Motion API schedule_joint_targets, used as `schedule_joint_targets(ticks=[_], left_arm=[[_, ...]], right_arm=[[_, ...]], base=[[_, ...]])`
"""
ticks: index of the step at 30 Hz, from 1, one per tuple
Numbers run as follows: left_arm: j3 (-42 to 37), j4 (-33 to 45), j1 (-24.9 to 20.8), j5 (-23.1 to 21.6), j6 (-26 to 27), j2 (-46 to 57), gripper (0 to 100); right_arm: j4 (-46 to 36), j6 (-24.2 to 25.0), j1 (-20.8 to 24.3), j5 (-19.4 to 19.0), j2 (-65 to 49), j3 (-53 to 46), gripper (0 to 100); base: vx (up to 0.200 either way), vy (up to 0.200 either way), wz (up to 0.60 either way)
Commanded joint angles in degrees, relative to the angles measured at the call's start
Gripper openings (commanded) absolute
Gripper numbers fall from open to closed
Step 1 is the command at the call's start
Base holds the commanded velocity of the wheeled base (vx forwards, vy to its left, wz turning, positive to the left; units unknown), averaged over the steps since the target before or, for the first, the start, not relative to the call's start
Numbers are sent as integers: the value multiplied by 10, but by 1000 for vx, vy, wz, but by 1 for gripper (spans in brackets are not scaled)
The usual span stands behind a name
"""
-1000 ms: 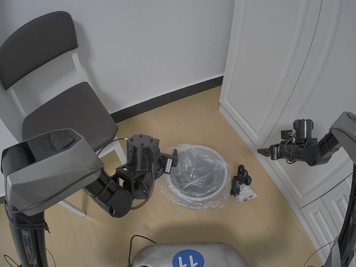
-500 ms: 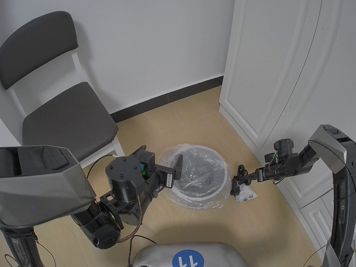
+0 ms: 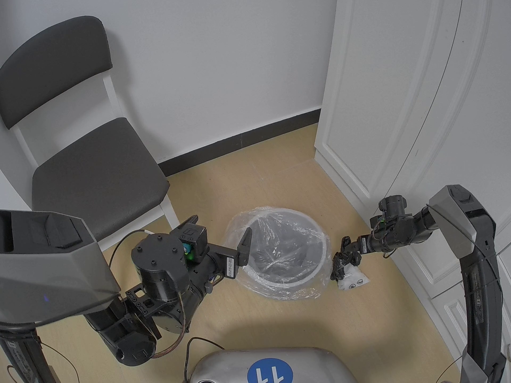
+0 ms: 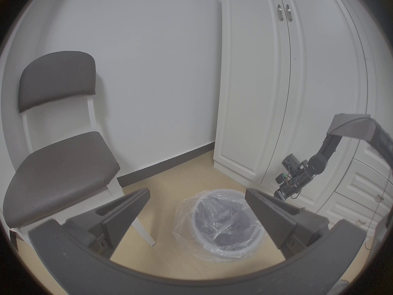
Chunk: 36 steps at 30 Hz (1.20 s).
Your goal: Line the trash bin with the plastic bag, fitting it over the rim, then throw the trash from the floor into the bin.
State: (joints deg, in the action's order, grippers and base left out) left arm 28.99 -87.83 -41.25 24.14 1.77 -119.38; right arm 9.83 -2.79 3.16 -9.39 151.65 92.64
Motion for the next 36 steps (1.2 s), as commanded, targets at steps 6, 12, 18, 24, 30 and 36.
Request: schedule_joint_targets(ticks=[6, 12, 18, 24, 30, 36], left_arm=[[-11, 0, 18, 0, -5, 30, 100], [-11, 0, 20, 0, -5, 18, 100], [-11, -1, 20, 0, -5, 18, 100], [-8, -1, 20, 0, -5, 13, 100], [-6, -1, 22, 0, -5, 12, 100], [-10, -1, 22, 0, -5, 12, 100]], right_arm=[[-51, 2, 18, 42, 119, 156, 100], [-57, 2, 29, 47, 165, 220, 100], [-50, -7, 29, 46, 190, 220, 100], [-54, -19, 29, 45, 192, 220, 100], [-49, -19, 29, 40, 192, 220, 0], [-51, -20, 27, 45, 195, 220, 0]], base=[[0, 0, 0], [0, 0, 0], [0, 0, 0], [0, 0, 0], [0, 0, 0], [0, 0, 0]])
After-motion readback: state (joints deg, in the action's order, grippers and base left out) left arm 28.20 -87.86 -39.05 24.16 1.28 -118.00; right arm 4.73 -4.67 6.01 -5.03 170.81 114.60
